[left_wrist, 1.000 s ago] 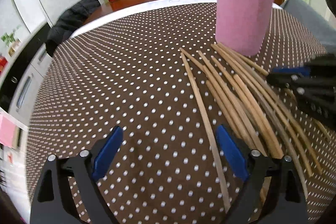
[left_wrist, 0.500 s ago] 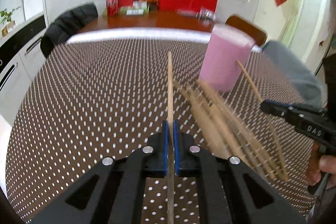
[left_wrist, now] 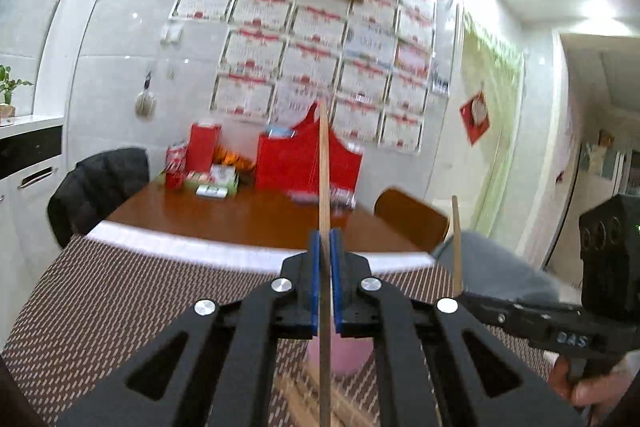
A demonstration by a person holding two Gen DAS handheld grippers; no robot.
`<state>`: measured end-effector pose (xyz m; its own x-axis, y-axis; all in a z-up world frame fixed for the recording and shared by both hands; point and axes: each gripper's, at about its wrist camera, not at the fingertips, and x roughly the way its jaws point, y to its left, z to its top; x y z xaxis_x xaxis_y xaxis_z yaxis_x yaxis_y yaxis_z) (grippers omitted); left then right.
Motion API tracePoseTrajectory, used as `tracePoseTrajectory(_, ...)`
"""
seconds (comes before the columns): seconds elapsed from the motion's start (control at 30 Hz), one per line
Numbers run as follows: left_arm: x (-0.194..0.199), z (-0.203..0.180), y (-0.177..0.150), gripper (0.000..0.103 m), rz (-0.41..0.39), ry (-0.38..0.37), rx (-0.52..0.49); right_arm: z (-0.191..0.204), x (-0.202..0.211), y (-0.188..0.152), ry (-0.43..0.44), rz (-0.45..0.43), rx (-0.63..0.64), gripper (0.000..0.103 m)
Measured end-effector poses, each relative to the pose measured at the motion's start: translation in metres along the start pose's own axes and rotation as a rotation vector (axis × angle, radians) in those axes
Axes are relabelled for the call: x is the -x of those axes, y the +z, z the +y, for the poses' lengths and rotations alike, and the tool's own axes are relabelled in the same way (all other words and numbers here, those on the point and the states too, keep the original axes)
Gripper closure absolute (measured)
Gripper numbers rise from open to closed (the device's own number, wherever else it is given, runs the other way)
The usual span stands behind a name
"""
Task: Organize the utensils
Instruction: 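Lift the chopstick with the left tool and drop it into the pink cup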
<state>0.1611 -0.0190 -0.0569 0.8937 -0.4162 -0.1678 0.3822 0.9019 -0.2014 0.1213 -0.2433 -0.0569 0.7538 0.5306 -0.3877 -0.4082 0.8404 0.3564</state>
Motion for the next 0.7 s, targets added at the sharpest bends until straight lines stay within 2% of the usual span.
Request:
tracePoseTrajectory(0.17,-0.033,-0.014,0.03,0.098,-0.095,-0.039,0.008,-0.006,0.0,0.049,0.001,-0.09,0.011,0.098)
tracePoseTrajectory(0.33,-0.071,-0.03,0.048,0.098,-0.171,-0.081,-0.002,-0.023,-0.005,0.091,-0.044,-0.218,-0.006,0.098)
tracePoseTrajectory(0.53,-0.113,-0.032,0.042,0.098,-0.178,-0.094,0.013,-0.045,-0.02,0.1,-0.104,-0.301,-0.024,0.098)
tracePoseTrajectory(0.67,-0.134,-0.032,0.028,0.098,-0.145,-0.082,0.003,-0.055,-0.033,0.094,-0.134,-0.305,-0.005,0.098)
tracePoseTrajectory(0.7,-0.138,-0.033,0.021,0.098,-0.134,-0.073,-0.007,-0.058,-0.04,0.094,-0.138,-0.283,-0.005,0.098)
